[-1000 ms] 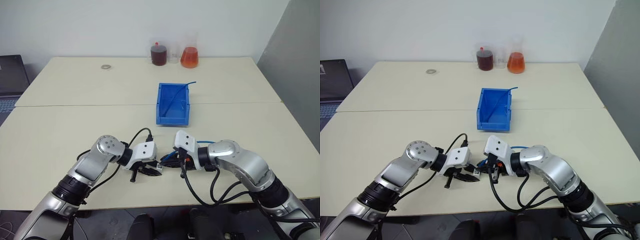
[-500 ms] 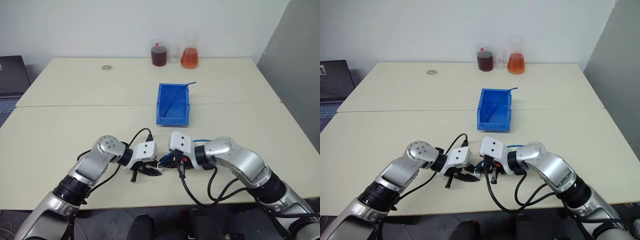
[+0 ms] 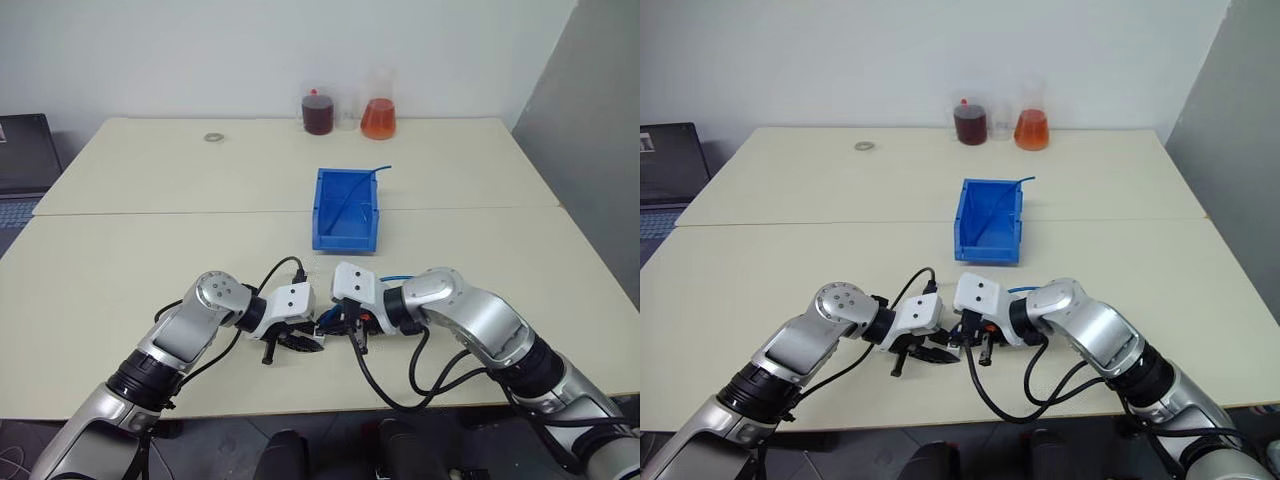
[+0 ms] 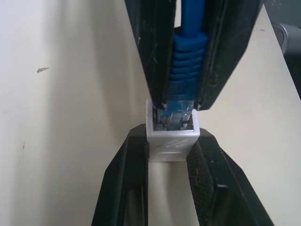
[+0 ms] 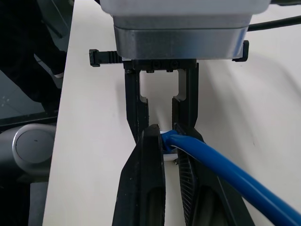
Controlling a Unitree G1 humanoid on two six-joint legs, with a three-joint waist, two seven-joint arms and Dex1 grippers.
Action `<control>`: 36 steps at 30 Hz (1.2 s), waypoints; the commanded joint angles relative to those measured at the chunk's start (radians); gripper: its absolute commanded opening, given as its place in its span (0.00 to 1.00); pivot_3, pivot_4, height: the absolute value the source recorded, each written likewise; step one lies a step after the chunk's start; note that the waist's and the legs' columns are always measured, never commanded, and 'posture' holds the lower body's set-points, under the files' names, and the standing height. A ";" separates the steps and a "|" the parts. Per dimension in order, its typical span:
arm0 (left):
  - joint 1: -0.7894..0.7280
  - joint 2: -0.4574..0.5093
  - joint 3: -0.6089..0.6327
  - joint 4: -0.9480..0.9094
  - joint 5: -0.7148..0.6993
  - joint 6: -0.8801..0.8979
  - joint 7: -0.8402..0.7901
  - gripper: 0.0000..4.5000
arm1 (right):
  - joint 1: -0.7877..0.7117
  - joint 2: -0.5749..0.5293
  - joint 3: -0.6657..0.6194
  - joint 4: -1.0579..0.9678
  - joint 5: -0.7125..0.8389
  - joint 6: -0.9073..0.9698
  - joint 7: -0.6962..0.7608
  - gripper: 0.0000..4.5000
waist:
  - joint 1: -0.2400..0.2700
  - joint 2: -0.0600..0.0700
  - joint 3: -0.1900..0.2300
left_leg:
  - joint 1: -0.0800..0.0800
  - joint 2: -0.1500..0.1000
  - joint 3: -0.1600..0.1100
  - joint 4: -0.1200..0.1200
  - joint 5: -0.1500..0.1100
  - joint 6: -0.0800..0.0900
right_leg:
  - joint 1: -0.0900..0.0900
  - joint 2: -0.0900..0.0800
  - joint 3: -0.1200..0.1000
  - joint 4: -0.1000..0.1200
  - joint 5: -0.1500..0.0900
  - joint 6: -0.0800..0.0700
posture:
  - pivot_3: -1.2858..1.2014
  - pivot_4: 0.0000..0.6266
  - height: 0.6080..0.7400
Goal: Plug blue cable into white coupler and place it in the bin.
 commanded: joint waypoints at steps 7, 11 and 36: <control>0.037 0.008 -0.016 -0.022 0.029 0.051 0.029 0.18 | -0.002 0.014 0.190 0.041 -0.038 -0.031 0.151 0.02 | -0.002 0.002 -0.012 | 0.001 0.001 0.000 -0.001 0.000 0.000 | 0.001 0.001 0.001 -0.001 -0.001 -0.001 | 0.52 0.24 1.00; 0.048 0.013 -0.012 -0.036 0.025 0.064 0.033 0.18 | 0.009 0.037 0.190 0.048 -0.050 -0.040 0.153 0.02 | -0.002 0.002 -0.017 | 0.001 0.001 0.000 -0.001 0.000 0.000 | 0.001 0.001 0.001 -0.001 -0.002 -0.002 | 0.52 0.24 1.00; 0.301 0.017 0.530 -0.355 -0.345 0.302 0.338 0.70 | -0.008 0.006 -0.395 -0.076 0.123 0.104 -0.028 0.02 | 0.006 0.003 -0.008 | -0.005 0.013 -0.001 -0.002 -0.001 0.001 | -0.006 0.011 -0.001 0.000 -0.004 -0.008 | 0.52 0.24 1.00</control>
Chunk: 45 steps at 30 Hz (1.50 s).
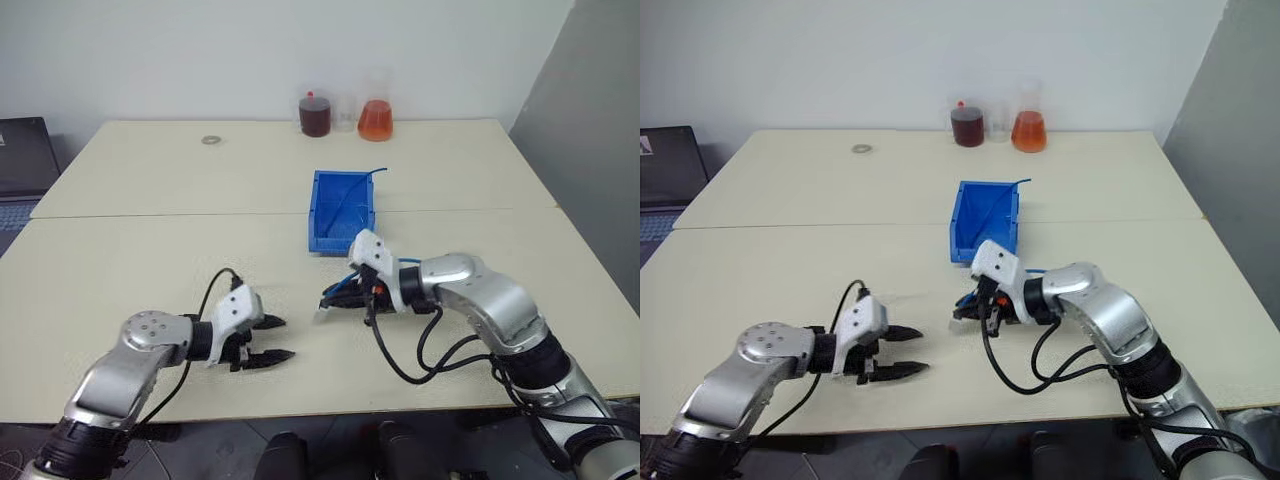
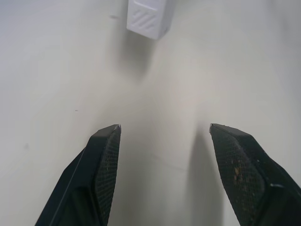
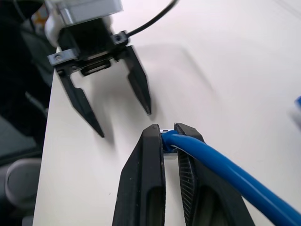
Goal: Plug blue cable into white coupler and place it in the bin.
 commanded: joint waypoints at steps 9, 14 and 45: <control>-0.289 -0.115 0.103 -0.114 -0.076 0.297 0.404 1.00 | -0.233 0.004 -0.282 0.190 0.120 0.045 -0.088 0.02 | -0.006 -0.005 0.005 | 0.001 -0.002 0.003 0.001 0.000 0.000 | 0.001 0.000 0.001 -0.001 0.001 0.002 | 0.52 0.24 1.00; -0.327 -0.124 0.068 -0.082 -0.061 0.298 0.441 1.00 | -0.427 0.051 -0.217 0.619 0.020 -0.134 -0.039 0.02 | -0.006 -0.005 0.008 | 0.001 0.000 0.003 0.000 0.000 0.000 | 0.000 0.002 0.002 0.000 0.002 0.000 | 0.52 0.24 1.00; -0.335 -0.134 0.062 -0.022 -0.020 0.174 0.478 1.00 | -0.635 -0.037 -0.207 1.192 -0.309 -0.557 0.088 0.81 | -0.002 -0.005 0.010 | -0.015 0.000 0.007 0.002 0.000 -0.001 | -0.011 -0.004 0.000 0.000 0.005 -0.006 | 0.52 0.24 1.00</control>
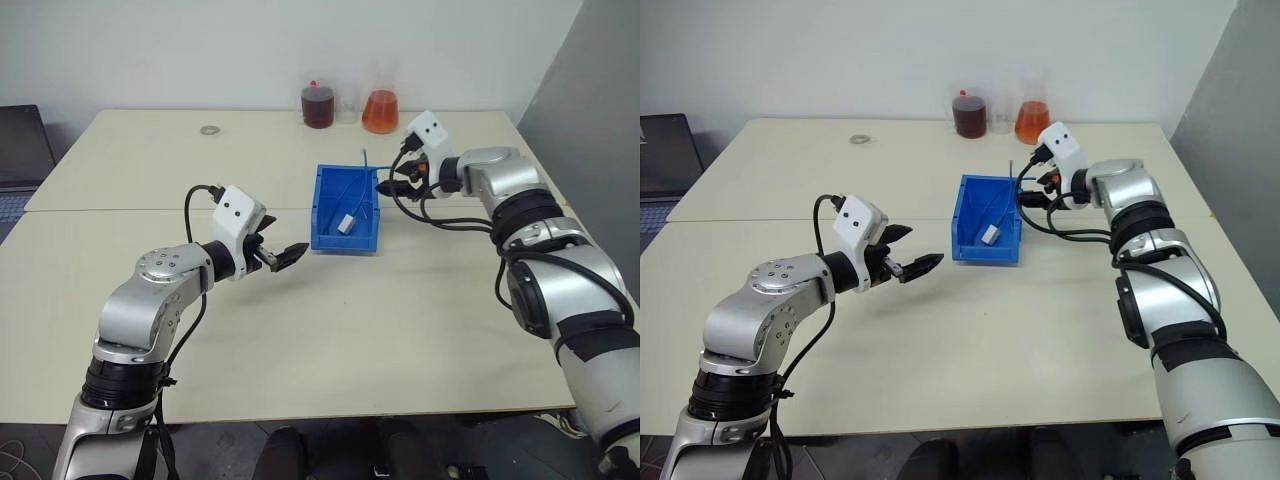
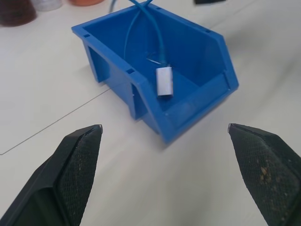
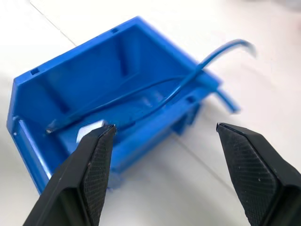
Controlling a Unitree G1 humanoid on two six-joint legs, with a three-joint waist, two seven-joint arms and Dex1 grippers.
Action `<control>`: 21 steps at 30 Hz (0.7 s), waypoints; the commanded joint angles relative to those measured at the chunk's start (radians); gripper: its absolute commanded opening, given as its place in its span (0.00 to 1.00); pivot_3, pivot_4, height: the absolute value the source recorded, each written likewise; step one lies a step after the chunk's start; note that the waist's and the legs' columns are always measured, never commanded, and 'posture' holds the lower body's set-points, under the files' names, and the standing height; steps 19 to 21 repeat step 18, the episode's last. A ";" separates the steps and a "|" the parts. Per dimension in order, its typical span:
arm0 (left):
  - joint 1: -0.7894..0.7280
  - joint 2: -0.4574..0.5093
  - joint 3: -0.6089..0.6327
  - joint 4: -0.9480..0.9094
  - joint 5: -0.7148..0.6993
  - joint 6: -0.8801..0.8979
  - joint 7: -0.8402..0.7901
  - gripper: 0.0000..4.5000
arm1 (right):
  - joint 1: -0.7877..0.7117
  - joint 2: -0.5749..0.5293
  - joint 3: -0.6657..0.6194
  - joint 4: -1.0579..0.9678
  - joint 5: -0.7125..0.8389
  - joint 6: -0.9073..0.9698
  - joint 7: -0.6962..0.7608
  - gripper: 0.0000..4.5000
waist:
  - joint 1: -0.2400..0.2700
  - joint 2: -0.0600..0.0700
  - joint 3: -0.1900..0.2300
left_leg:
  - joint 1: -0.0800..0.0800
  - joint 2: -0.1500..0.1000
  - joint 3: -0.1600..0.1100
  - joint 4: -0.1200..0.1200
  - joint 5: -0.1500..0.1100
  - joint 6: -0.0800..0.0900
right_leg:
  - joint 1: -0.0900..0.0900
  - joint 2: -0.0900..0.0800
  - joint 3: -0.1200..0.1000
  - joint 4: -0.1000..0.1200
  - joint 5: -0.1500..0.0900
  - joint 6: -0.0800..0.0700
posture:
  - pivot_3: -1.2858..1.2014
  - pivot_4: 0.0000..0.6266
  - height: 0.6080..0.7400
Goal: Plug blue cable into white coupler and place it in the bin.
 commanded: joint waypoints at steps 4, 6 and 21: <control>0.043 0.044 0.110 -0.046 -0.023 -0.051 -0.012 1.00 | 0.406 -0.155 -0.126 -0.845 0.198 0.301 0.094 0.81 | 0.006 0.000 0.000 | -0.001 0.001 -0.001 0.000 0.000 0.000 | 0.000 0.000 -0.001 0.000 0.000 0.000 | 0.52 0.24 1.00; 0.067 0.059 0.145 -0.045 -0.032 -0.053 -0.014 1.00 | 0.544 -0.160 -0.212 -1.074 0.282 0.409 0.040 0.81 | 0.012 0.001 0.000 | -0.001 0.001 -0.002 0.000 0.000 0.000 | 0.000 0.000 -0.002 0.000 0.000 0.000 | 0.52 0.24 1.00; 0.181 0.076 0.279 -0.039 -0.063 -0.086 0.007 1.00 | 1.090 -0.107 -0.352 -1.577 0.331 0.264 -0.179 0.81 | 0.011 0.001 0.001 | 0.006 0.000 -0.001 0.002 0.001 -0.001 | 0.004 0.002 0.000 0.002 -0.002 0.007 | 0.52 0.24 1.00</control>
